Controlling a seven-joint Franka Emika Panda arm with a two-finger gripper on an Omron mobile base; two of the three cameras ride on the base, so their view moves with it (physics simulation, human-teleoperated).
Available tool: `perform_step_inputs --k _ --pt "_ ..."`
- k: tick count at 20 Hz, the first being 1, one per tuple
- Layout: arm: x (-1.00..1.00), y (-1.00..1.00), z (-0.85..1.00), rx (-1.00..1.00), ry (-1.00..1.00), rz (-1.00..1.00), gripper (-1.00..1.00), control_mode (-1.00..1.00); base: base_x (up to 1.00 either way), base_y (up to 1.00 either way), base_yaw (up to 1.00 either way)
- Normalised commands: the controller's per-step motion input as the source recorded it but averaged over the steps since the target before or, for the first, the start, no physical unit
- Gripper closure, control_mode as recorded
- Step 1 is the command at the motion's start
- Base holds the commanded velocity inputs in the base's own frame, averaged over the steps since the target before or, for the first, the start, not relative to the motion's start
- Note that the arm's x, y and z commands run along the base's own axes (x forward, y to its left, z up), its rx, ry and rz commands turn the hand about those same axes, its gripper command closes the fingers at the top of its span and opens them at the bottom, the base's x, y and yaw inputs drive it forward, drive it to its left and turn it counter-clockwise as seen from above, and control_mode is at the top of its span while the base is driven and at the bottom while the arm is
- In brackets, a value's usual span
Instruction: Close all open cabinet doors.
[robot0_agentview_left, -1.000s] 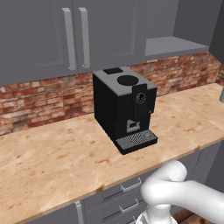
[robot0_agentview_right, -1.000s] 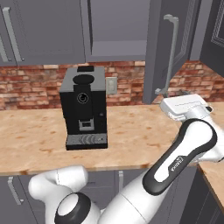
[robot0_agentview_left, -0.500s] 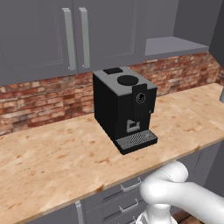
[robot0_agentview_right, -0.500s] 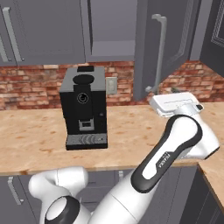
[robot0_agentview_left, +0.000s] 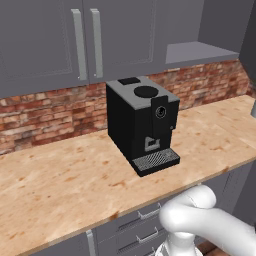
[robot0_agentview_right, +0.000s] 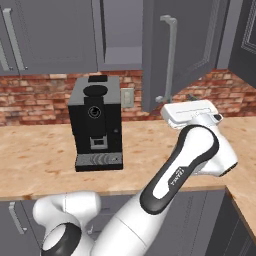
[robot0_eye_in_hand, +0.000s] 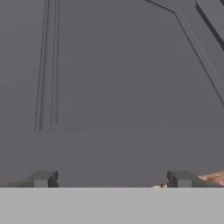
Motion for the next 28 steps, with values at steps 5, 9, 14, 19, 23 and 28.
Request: perform_step_inputs --k 5,9,14,19,23,28 --pt "0.02 0.33 0.07 0.0 -0.06 -0.01 -1.0 -1.0 0.0 0.0 0.0" --pt "0.13 0.31 0.14 0.0 -0.07 -0.02 -1.0 -1.0 0.0 0.0 0.0" --pt "0.13 0.28 0.17 0.0 -0.09 -0.01 -1.0 -1.0 0.0 0.0 0.0" --pt "0.14 0.21 0.09 0.0 -0.07 0.0 -1.0 -1.0 0.0 0.0 0.0" --pt "0.21 0.21 0.0 0.0 -0.01 0.0 -1.0 -1.0 0.0 0.0 0.0" --pt "0.29 0.22 0.0 0.0 0.0 0.0 -1.0 -1.0 0.0 0.0 0.0"
